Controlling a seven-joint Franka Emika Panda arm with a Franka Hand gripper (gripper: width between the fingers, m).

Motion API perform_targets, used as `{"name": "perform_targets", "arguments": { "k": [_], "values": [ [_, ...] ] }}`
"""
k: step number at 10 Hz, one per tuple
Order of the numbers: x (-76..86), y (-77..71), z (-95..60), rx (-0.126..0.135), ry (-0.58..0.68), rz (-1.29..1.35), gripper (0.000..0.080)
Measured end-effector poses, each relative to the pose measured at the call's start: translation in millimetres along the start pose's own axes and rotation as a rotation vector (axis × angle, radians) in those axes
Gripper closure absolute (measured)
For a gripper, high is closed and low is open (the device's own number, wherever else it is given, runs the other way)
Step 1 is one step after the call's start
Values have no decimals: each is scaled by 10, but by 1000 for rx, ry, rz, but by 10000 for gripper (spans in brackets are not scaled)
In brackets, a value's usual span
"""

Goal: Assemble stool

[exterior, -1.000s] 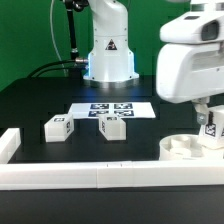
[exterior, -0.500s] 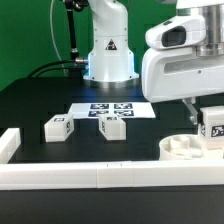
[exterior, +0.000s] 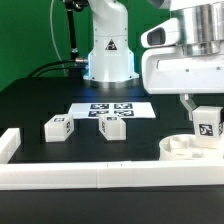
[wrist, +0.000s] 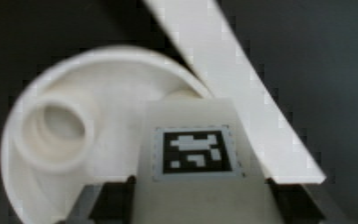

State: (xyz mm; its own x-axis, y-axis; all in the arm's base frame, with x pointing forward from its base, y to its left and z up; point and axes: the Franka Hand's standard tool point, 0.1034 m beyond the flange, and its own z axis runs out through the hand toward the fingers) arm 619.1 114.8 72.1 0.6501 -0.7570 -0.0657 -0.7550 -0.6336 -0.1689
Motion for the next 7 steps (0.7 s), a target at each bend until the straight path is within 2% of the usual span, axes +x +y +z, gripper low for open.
{"name": "perform_targets", "arguments": {
  "k": [1,5,6,7],
  "values": [
    [11,3,0,12,-13,105,462],
    [5,3,6,23,-34,308,462],
    [11,-1,9,40,-41,402,462],
    [20,-1,13,100,-46,656,462]
  ]
}}
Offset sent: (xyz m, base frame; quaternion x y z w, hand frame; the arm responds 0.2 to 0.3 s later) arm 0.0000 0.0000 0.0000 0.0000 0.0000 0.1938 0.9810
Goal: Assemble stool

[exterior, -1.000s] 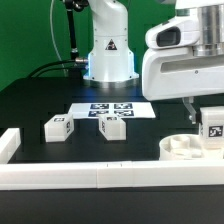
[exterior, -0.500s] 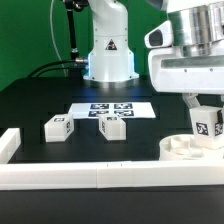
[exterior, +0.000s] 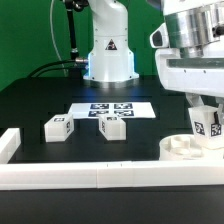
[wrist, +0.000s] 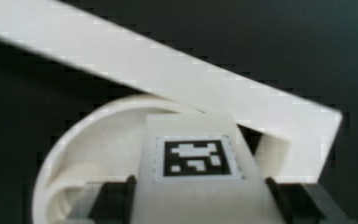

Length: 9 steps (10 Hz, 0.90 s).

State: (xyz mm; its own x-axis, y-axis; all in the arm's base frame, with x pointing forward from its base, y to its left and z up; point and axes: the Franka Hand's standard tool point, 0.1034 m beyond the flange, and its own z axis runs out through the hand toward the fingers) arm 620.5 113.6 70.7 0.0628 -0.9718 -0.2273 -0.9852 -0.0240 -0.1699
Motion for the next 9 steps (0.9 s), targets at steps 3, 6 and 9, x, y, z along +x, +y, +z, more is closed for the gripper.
{"name": "perform_targets", "arguments": {
  "k": [3,6,9],
  "values": [
    [-41,1,19,110,-41,460,462],
    [-46,13,27,110,-47,470,462],
    [-137,-1,-99,38,-92,186,192]
  ]
}}
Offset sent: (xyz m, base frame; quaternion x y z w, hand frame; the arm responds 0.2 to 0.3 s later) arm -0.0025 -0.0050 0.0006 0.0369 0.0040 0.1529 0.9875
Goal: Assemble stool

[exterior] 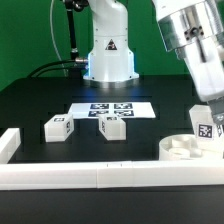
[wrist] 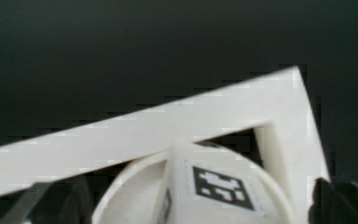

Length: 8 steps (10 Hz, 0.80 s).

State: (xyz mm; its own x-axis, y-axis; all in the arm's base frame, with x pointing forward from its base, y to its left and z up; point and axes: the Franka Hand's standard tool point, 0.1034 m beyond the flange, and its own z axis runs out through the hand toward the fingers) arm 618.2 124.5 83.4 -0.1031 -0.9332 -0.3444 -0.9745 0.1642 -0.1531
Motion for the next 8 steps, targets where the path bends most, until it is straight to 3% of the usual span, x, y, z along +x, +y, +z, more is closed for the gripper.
{"name": "perform_targets", "arguments": {
  "k": [1,2,3,4,6,7,8],
  "values": [
    [-21,-23,-71,-5,-10,-114,158],
    [-37,-14,-90,-30,-29,-251,152],
    [-36,-22,-93,-27,-29,-299,152],
    [-16,-27,-78,9,-2,-349,151],
    [-4,-11,-64,6,1,-469,151],
    [-2,0,-67,-7,-1,-562,151],
    [-13,60,-137,-121,-12,-758,151]
  ]
}}
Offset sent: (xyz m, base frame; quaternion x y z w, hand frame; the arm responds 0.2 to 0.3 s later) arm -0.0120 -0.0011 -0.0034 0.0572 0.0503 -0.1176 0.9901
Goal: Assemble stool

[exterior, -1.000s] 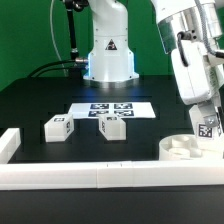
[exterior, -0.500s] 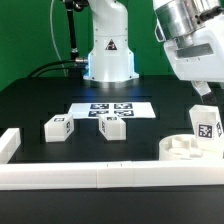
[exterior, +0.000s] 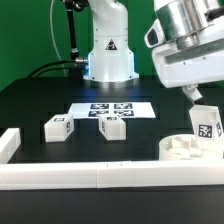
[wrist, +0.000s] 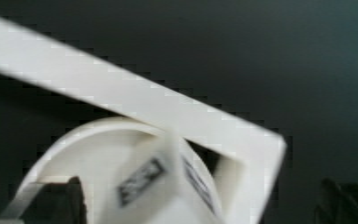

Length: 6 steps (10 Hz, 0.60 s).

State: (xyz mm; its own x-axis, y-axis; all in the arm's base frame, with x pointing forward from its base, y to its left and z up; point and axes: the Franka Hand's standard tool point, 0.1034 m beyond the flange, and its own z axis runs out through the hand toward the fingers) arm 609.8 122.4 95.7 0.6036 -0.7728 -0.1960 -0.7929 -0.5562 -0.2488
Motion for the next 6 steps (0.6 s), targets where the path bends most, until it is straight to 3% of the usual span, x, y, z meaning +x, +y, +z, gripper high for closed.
{"name": "perform_targets", "arguments": {
  "k": [1,2,3,4,6],
  "values": [
    [6,-49,-97,-59,-5,-135,151],
    [-12,-77,-111,-95,0,-286,151],
    [-24,-64,-83,-114,-14,-419,151],
    [49,-27,-66,-97,-21,-528,151],
    [73,-10,-64,-101,-25,-672,151]
  ]
}}
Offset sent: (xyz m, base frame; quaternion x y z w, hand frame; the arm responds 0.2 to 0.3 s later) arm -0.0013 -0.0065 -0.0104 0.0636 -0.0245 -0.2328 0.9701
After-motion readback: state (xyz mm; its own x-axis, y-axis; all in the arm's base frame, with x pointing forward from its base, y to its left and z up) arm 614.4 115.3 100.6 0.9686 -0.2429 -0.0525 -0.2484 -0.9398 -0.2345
